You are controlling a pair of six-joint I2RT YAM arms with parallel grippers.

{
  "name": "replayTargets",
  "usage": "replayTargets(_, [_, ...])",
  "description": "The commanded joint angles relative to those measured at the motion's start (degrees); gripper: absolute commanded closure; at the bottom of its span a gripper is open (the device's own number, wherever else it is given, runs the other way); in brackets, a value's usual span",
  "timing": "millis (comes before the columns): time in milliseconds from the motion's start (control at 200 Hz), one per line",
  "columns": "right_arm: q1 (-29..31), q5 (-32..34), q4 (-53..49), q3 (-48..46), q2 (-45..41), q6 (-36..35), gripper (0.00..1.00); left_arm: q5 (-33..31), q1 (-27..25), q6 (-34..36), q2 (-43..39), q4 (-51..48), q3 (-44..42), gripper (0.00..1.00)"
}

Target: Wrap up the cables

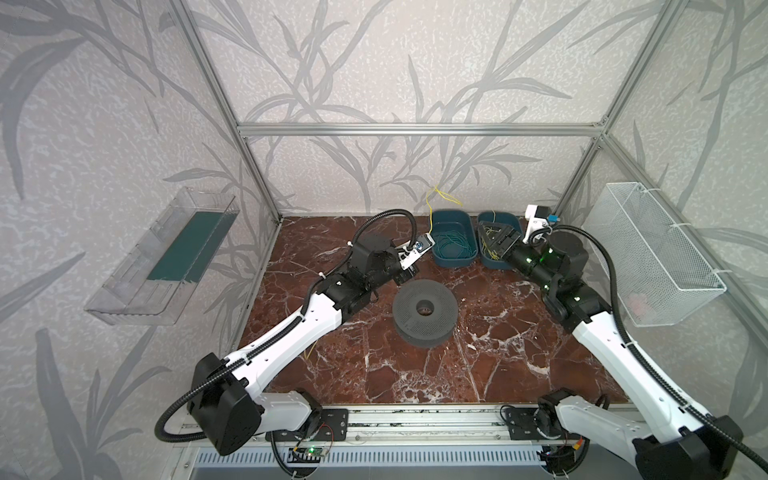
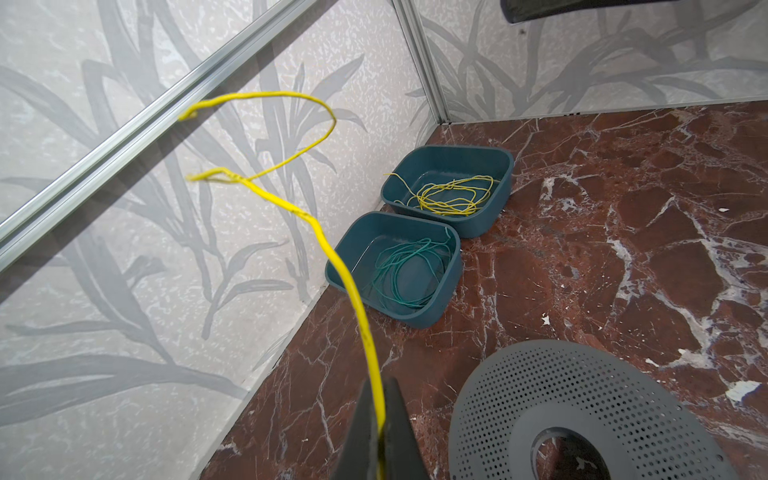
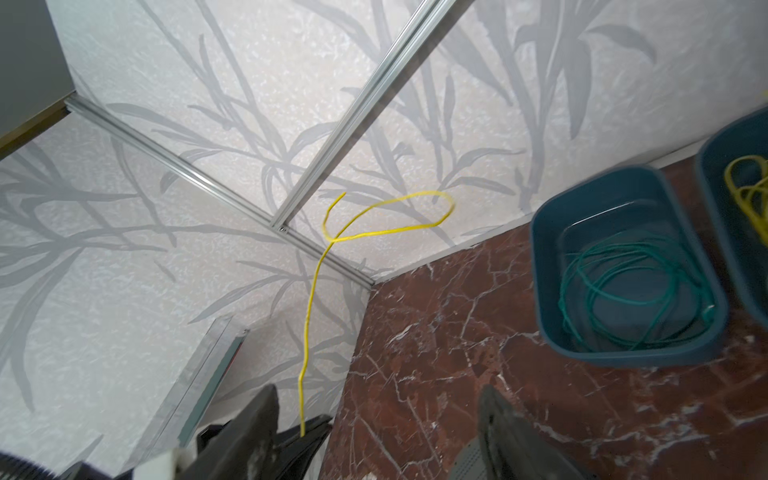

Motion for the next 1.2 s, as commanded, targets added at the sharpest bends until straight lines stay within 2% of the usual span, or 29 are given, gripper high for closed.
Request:
replayTargets(0, [-2.1, -3.91, -8.39, 9.34, 3.91, -13.99, 0.26, 2.7, -0.36, 1.65, -2.62, -3.44, 0.34, 1.0])
replayTargets(135, [-0.31, -8.54, -15.84, 18.37, 8.51, -27.38, 0.34, 2.99, -0.75, 1.77, -3.35, -8.54, 1.47, 1.0])
replayTargets(205, [3.27, -2.54, -20.06, 21.87, 9.77, -34.14, 0.37, 2.85, -0.82, 1.65, -3.9, -9.31, 1.12, 1.0])
replayTargets(325, [9.12, 3.44, -25.18, 27.41, 13.04, -44.9, 0.45, 2.78, -0.99, 1.48, -4.46, -9.93, 0.82, 1.0])
replayTargets(460, [17.38, 15.4, -27.12, 31.12, 17.3, -55.39, 0.45, 2.88, -1.21, 1.46, -4.85, -10.42, 0.9, 1.0])
replayTargets(615, [19.39, 21.1, -28.18, 35.26, 22.73, -57.98, 0.46, 2.94, -1.48, 1.64, -5.04, -11.38, 1.25, 1.0])
replayTargets(895, [19.39, 27.43, -25.32, 37.64, 28.68, -60.57, 0.55, 3.01, -1.83, 1.93, -6.01, -12.36, 1.08, 1.0])
replayTargets(1194, [18.45, 31.67, -25.3, 39.08, 31.46, -59.99, 0.96, 2.18, -1.9, 2.47, -6.97, -13.21, 0.39, 1.0])
